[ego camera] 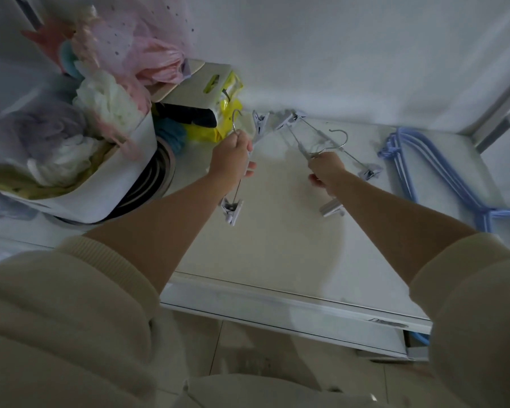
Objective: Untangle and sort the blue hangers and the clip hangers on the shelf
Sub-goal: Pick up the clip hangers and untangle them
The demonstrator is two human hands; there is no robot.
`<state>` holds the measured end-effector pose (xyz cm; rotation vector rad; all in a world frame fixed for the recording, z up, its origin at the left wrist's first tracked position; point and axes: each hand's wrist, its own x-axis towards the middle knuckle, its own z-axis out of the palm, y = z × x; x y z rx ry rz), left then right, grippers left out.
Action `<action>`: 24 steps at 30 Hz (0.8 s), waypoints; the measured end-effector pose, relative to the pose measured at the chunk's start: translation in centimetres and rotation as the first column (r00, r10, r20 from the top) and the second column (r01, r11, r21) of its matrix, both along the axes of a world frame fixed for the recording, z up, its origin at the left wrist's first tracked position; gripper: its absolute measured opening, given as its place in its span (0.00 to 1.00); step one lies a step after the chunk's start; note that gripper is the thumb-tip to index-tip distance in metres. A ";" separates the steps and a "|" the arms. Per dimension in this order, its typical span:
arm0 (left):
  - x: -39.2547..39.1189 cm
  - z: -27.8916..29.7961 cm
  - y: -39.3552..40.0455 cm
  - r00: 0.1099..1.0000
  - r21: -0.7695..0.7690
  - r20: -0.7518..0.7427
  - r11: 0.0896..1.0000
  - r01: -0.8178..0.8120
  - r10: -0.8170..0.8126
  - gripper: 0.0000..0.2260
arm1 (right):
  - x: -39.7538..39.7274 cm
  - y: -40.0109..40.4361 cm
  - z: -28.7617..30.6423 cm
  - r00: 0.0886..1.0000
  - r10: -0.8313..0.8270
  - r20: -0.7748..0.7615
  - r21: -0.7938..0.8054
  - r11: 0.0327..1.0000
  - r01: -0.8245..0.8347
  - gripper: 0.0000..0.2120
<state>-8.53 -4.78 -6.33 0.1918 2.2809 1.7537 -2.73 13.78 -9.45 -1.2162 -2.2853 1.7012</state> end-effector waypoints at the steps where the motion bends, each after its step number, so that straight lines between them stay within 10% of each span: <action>1: 0.0 0.3 0.2 1.000 -0.004 -0.013 1.000 -0.003 0.003 0.14 | 0.1 -0.2 0.2 0.998 -0.020 -0.065 -0.102 0.995 0.014 0.09; 14: 0.9 3.9 1.7 0.962 -0.215 -0.261 0.976 0.030 -0.087 0.16 | -0.4 -8.6 6.7 0.942 0.057 -0.330 -0.341 0.924 -0.175 0.30; 24: 1.5 4.0 -0.2 0.958 -0.005 -0.248 0.989 0.146 -0.143 0.13 | 0.3 -12.2 6.9 0.928 0.127 -0.351 -0.273 0.934 -0.232 0.25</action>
